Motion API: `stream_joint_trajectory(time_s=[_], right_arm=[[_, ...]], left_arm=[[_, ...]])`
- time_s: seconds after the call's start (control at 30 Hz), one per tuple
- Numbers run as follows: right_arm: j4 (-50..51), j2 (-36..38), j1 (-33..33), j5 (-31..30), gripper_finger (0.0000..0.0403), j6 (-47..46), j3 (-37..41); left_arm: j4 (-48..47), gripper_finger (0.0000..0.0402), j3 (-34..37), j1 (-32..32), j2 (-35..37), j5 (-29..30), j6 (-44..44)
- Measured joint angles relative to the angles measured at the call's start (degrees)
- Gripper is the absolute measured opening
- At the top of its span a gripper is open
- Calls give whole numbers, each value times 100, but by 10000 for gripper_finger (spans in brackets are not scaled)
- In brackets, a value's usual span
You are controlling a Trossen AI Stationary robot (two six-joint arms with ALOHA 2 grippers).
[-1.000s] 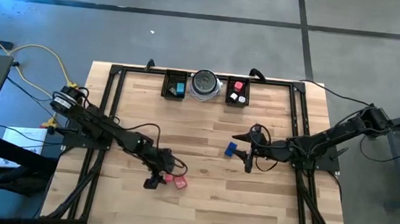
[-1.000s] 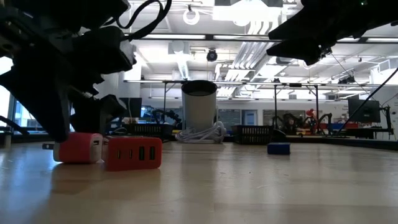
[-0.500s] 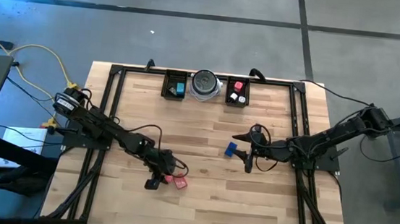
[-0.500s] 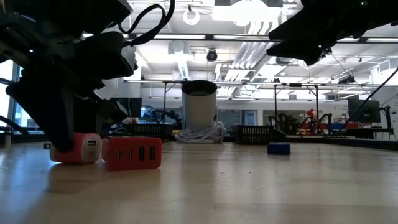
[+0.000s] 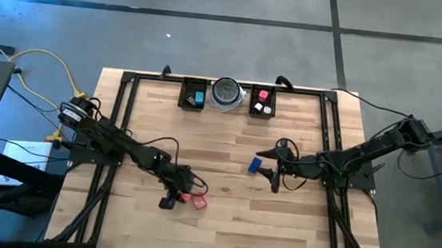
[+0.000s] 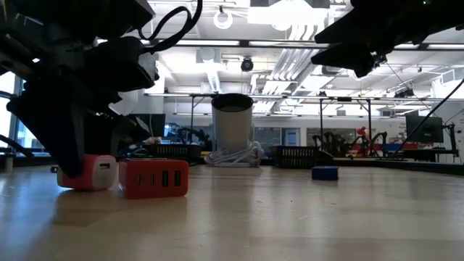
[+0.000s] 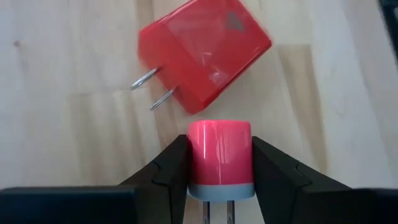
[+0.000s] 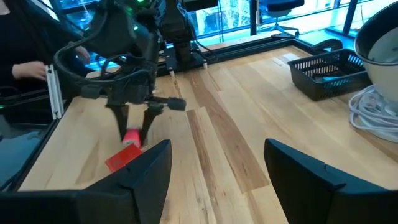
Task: Pick & Place Office items
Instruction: Put the pink white charger adapter into the right black basket
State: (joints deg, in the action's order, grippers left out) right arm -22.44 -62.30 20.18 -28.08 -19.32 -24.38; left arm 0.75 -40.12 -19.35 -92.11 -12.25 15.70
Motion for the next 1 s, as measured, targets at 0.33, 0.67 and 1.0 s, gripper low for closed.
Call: stream_joint_trajectory(time_s=[0.33, 0.67, 1.0], right_arm=[[41, 0, -35, -19, 243, -4, 0], [-212, 0, -325, 339, 243, 8, 0], [-337, -1, -583, 791, 243, 307, -2]], left_arm=[[-1021, 130, -323, 247, 1063, 1299, -879], [-989, 130, -623, 462, 1405, 2594, -1777], [-968, 130, -1019, 613, 1495, 2651, -1996]])
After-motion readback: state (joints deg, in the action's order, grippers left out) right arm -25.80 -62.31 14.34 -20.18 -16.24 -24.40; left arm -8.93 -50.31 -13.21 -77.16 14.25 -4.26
